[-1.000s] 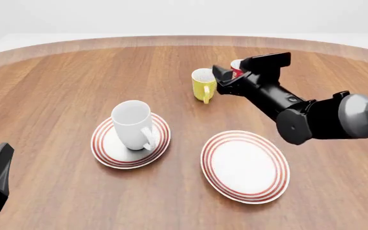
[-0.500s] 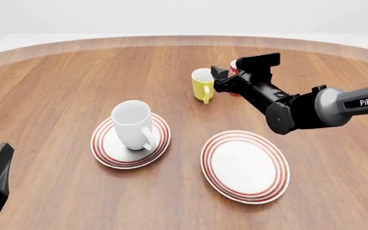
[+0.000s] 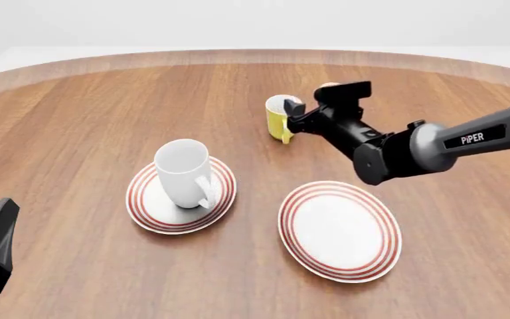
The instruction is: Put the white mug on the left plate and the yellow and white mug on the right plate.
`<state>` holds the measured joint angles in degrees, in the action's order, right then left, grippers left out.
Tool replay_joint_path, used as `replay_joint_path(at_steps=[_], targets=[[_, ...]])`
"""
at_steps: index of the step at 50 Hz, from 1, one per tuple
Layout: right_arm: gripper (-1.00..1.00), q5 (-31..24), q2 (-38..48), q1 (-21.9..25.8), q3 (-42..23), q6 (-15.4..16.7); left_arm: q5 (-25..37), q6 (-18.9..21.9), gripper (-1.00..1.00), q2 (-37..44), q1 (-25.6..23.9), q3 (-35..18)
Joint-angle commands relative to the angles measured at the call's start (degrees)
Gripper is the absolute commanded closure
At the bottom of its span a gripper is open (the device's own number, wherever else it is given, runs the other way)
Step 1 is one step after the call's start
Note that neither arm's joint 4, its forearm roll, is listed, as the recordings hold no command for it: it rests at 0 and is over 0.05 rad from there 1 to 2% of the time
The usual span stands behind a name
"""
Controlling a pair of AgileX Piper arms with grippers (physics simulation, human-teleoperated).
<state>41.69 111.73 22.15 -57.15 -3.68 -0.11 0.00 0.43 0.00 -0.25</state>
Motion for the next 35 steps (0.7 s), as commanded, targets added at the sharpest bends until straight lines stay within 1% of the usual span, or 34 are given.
replay_joint_path(at_steps=[1, 35], targets=[[-1.0, -0.2, 2.78, 0.05, -1.69, -0.19, 0.0, 0.0, -1.0, 0.0, 0.0, 0.0], [-1.0, -1.4, 8.51, 0.04, -6.03, -0.42, 0.0, 0.0, -1.0, 0.0, 0.0, 0.0]])
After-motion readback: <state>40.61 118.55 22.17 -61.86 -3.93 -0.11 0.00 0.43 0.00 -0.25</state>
